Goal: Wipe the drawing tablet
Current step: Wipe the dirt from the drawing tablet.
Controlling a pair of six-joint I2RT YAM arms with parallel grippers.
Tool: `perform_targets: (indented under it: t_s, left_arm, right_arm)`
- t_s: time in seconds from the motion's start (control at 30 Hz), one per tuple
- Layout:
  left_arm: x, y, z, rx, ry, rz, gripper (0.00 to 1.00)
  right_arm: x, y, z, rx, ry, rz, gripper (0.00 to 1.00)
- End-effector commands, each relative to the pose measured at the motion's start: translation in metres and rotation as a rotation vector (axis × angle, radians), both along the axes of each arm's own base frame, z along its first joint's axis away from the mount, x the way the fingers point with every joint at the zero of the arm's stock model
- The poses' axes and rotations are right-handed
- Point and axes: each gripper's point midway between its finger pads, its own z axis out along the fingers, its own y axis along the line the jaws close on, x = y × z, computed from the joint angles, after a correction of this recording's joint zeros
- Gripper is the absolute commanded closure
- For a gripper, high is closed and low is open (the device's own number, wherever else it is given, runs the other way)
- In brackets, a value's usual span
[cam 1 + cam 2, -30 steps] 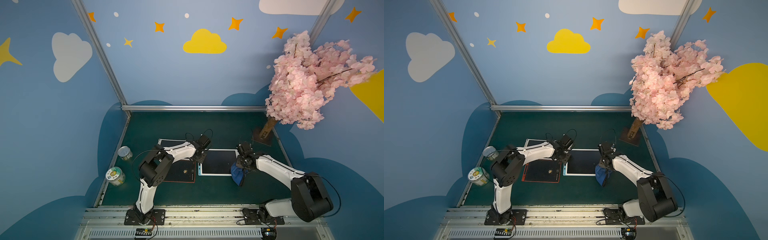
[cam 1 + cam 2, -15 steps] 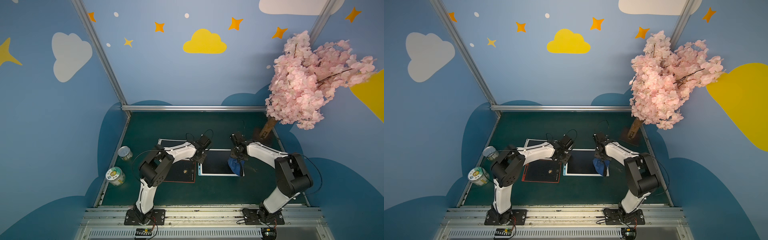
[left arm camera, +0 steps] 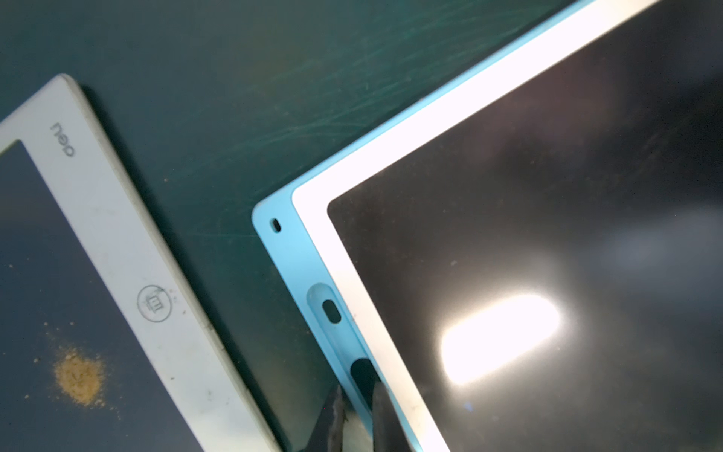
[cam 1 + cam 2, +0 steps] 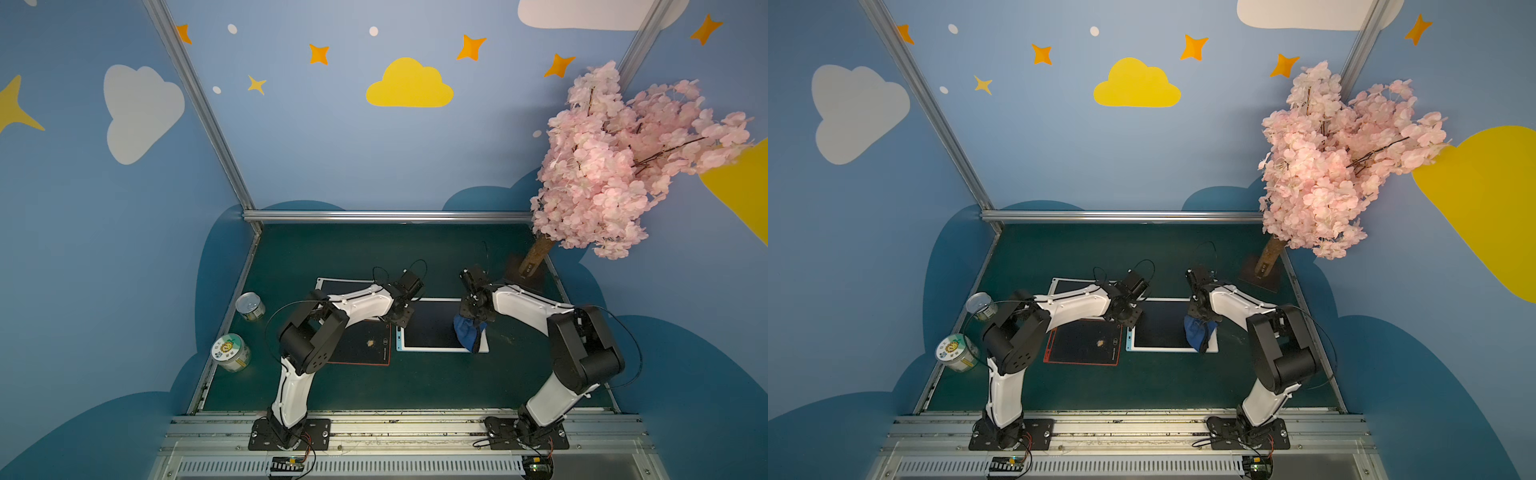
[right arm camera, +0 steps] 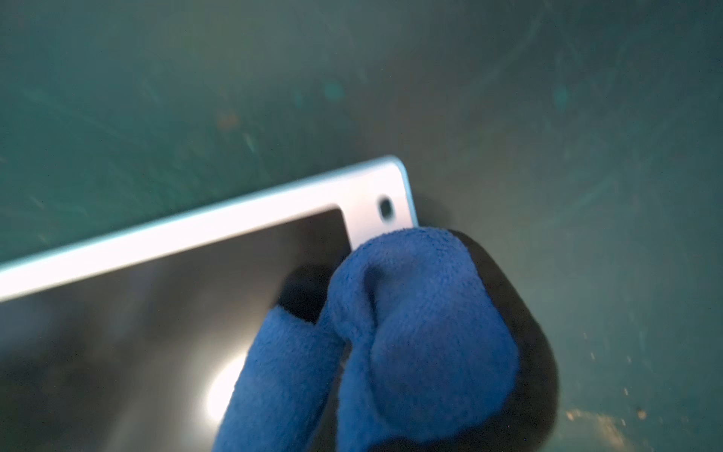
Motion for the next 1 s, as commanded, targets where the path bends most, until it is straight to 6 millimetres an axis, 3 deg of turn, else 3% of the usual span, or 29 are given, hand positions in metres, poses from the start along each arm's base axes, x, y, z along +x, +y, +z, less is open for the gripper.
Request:
perform_targets:
  t_s: [0.0,0.13,0.3,0.5,0.73,0.83,0.97]
  left_arm:
    - [-0.014,0.003,-0.002,0.017,0.042,-0.010,0.84]
    - [-0.013,0.002,-0.001,0.013,0.039,-0.010,0.84]
    - [-0.012,0.002,-0.001,0.013,0.036,-0.012,0.84]
    - [-0.016,-0.001,0.000,-0.001,0.046,-0.015,0.84]
    - [-0.018,-0.002,0.001,-0.005,0.048,-0.014,0.84]
    - [-0.020,-0.003,0.001,-0.004,0.053,-0.018,0.84]
    - [-0.022,-0.004,0.003,-0.004,0.049,-0.020,0.84]
  right_arm:
    - [-0.040,0.000,-0.012,0.040,0.082,0.016,1.00]
    - [-0.067,-0.003,-0.014,0.071,0.095,0.012,1.00]
    - [-0.065,-0.001,0.010,0.096,0.043,0.012,1.00]
    - [-0.025,-0.007,0.025,-0.007,0.007,0.032,1.00]
    - [0.034,-0.010,0.016,-0.137,0.007,0.011,1.00]
    - [0.052,0.010,0.009,-0.064,0.022,0.026,1.00]
    - [0.060,0.056,0.012,0.116,0.008,0.076,1.00]
